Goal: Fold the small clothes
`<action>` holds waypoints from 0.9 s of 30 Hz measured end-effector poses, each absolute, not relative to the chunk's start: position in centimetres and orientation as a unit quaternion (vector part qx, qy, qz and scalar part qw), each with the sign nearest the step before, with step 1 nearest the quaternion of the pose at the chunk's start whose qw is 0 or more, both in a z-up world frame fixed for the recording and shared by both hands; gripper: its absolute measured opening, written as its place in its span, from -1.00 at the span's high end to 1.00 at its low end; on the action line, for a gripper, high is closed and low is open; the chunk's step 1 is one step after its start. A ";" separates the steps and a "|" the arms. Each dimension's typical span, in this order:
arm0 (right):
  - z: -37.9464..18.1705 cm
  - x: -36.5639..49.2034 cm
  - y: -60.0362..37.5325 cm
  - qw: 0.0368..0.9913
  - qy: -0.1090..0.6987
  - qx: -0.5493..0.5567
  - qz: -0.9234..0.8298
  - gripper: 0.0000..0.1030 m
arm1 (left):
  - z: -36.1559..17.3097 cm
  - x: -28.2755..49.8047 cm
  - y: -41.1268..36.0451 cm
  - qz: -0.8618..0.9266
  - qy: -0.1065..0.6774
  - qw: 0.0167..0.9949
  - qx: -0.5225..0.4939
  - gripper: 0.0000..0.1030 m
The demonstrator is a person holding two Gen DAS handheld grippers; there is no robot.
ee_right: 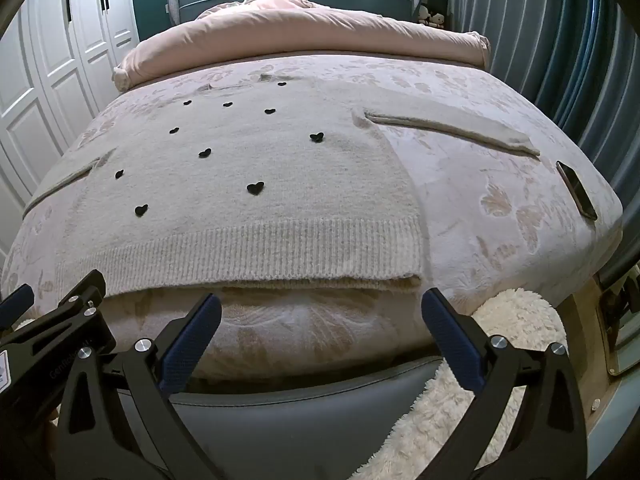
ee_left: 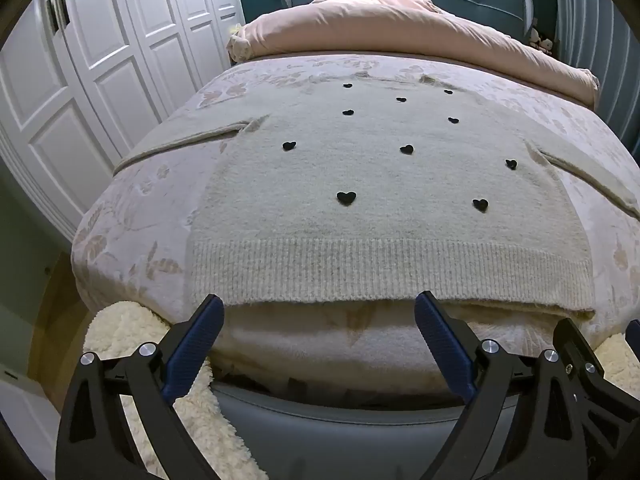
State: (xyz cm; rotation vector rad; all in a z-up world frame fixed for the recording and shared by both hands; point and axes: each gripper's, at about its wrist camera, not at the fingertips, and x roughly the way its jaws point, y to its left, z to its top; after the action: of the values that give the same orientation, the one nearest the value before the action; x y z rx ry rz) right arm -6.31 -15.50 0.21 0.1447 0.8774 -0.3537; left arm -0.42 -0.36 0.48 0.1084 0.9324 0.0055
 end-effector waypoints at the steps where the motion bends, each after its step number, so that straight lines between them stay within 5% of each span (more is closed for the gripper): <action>1: 0.2 -6.3 -15.5 0.888 0.422 0.070 -0.170 -0.90 | 0.5 -0.4 -0.4 0.002 0.449 0.892 0.052 -0.80; 27: -0.2 -6.4 -15.6 0.887 0.424 0.070 -0.169 -0.90 | 0.2 -0.8 -0.2 0.006 0.450 0.892 0.054 -0.79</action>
State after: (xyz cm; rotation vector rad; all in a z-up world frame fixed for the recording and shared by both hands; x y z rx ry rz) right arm -6.38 -15.58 -0.22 0.1463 0.8823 -0.3523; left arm -0.79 -0.21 0.24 0.1120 0.9335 0.0125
